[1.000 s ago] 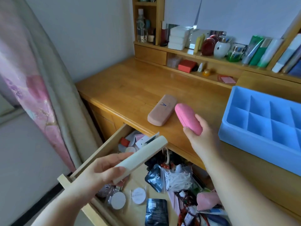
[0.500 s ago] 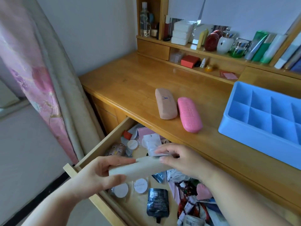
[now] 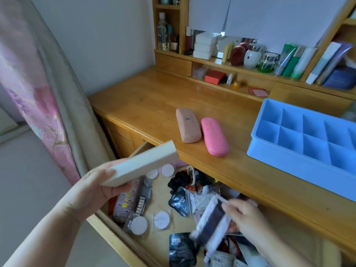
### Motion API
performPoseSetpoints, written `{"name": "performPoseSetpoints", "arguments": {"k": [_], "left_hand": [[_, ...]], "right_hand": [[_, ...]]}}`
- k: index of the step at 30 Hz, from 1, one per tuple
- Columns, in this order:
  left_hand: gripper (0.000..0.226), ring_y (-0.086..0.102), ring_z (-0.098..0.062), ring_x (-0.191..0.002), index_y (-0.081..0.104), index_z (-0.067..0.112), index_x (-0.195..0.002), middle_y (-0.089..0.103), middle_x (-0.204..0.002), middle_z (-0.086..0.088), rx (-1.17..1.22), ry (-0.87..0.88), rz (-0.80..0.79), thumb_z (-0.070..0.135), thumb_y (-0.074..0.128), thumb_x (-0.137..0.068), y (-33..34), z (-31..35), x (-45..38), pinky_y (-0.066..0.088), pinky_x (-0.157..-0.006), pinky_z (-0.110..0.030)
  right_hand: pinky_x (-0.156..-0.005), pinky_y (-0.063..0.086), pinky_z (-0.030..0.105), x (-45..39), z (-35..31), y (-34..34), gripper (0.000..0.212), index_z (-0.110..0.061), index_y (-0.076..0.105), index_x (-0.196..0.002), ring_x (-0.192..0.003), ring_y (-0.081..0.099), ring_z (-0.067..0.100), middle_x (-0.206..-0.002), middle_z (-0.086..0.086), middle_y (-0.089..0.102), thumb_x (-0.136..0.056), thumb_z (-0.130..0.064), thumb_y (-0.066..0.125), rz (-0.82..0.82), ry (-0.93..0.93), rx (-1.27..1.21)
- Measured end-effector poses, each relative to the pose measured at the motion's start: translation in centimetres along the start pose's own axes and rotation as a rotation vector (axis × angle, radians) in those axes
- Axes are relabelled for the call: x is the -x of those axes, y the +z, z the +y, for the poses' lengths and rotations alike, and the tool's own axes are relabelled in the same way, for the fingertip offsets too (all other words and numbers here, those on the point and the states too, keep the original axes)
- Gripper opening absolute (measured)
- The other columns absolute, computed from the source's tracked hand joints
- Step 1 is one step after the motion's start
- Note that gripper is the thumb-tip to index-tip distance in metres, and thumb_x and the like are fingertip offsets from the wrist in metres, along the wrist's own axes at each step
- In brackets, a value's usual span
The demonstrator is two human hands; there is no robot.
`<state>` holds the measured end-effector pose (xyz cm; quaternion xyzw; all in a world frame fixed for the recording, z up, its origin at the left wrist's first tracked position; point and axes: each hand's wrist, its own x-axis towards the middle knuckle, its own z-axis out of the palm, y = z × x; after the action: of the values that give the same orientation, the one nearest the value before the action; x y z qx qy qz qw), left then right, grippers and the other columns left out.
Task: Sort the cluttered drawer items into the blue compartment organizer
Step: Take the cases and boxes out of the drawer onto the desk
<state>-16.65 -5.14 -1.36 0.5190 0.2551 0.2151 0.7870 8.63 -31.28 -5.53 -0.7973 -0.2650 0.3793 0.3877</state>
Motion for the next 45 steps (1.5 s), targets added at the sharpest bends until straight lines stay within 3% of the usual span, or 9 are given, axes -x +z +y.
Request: {"name": "performPoseSetpoints", "arguments": {"k": [5,9,16,22,26,29,35,41,45], "left_hand": [[0.039,0.067,-0.016,-0.101,0.064,0.014,-0.119,0.069,-0.114,-0.009,-0.064,0.171,0.26,0.02,0.065,-0.08,2.4,-0.3,-3.7,0.057,-0.084,-0.03],[0.035,0.061,0.003,-0.073,0.068,0.039,-0.107,0.07,-0.092,0.009,-0.503,0.285,0.535,0.039,0.069,-0.072,4.7,-0.3,-7.8,0.049,-0.064,-0.01],[0.047,0.051,-0.017,-0.104,0.055,0.032,-0.128,0.053,-0.113,0.005,-1.055,0.343,0.659,0.038,0.063,-0.081,6.6,-1.1,-16.3,0.04,-0.083,-0.024],[0.066,0.017,-0.029,-0.141,0.025,0.027,-0.147,0.024,-0.153,-0.007,-1.355,0.178,0.529,0.052,0.049,-0.09,6.1,-0.6,-19.9,0.013,-0.115,-0.042],[0.03,0.052,-0.027,-0.102,0.052,0.016,-0.112,0.053,-0.11,-0.005,-1.173,0.492,0.623,0.028,0.058,-0.084,4.5,-3.0,-14.5,0.042,-0.079,-0.03],[0.018,0.057,-0.027,-0.09,0.051,0.021,-0.097,0.054,-0.098,-0.001,-1.401,0.161,0.554,0.025,0.058,-0.081,1.4,-7.5,-8.7,0.042,-0.065,-0.03],[0.084,0.058,-0.03,-0.111,0.021,0.009,-0.139,0.053,-0.123,-0.011,-1.607,-0.557,0.419,0.046,0.066,-0.079,-0.9,-10.6,-5.6,0.05,-0.083,-0.039],[0.069,0.06,-0.025,-0.096,0.038,0.025,-0.135,0.057,-0.109,-0.003,-1.615,-0.268,0.483,0.047,0.061,-0.073,0.4,-8.3,-4.6,0.051,-0.075,-0.033],[0.044,0.063,-0.007,-0.072,0.056,0.045,-0.103,0.064,-0.085,0.016,-1.162,-0.144,0.402,0.054,0.06,-0.06,3.1,-5.7,-2.5,0.05,-0.058,-0.024]], "right_hand": [[-0.09,0.043,0.027,0.4,1.2,1.3,0.016,-0.033,0.058,-0.107,-0.095,0.056,0.0,-0.105,-0.02,0.057,-0.092,-0.028,0.055,0.091,-0.216,0.621],[-0.085,0.034,0.001,-0.3,-1.3,1.3,0.016,-0.024,0.069,-0.097,-0.091,0.056,-0.004,-0.101,-0.018,0.064,-0.086,-0.016,0.061,0.335,-0.585,0.585],[-0.084,0.048,0.028,-3.6,-2.2,-2.2,0.015,-0.012,0.072,-0.094,-0.09,0.06,0.02,-0.1,-0.001,0.067,-0.08,-0.014,0.066,0.607,-0.695,0.615],[-0.091,0.044,0.029,-3.9,-0.7,-2.9,0.04,-0.013,0.071,-0.109,-0.103,0.058,0.013,-0.118,-0.005,0.065,-0.07,-0.006,0.078,0.483,-0.638,0.677],[-0.093,0.048,0.032,-2.4,0.0,-1.6,0.024,-0.012,0.073,-0.103,-0.105,0.057,0.018,-0.118,0.0,0.065,-0.079,-0.012,0.068,0.49,-0.748,0.705],[-0.096,0.041,0.031,-0.9,1.7,1.1,0.022,-0.021,0.073,-0.091,-0.1,0.056,0.014,-0.108,-0.004,0.067,-0.084,-0.021,0.053,0.351,-0.881,0.798],[-0.069,0.051,0.012,0.5,4.1,5.0,0.038,-0.039,0.072,-0.065,-0.075,0.065,-0.003,-0.084,-0.022,0.068,-0.032,-0.05,0.088,-0.051,-0.711,0.924],[-0.081,0.042,0.004,1.6,2.5,4.3,0.037,-0.036,0.072,-0.095,-0.093,0.058,-0.008,-0.104,-0.023,0.063,-0.06,-0.031,0.085,-0.03,-0.592,0.721],[-0.084,0.044,0.008,1.7,0.3,4.3,0.025,-0.039,0.062,-0.112,-0.093,0.057,-0.009,-0.102,-0.021,0.064,-0.091,-0.027,0.058,-0.063,-0.383,0.295]]}}
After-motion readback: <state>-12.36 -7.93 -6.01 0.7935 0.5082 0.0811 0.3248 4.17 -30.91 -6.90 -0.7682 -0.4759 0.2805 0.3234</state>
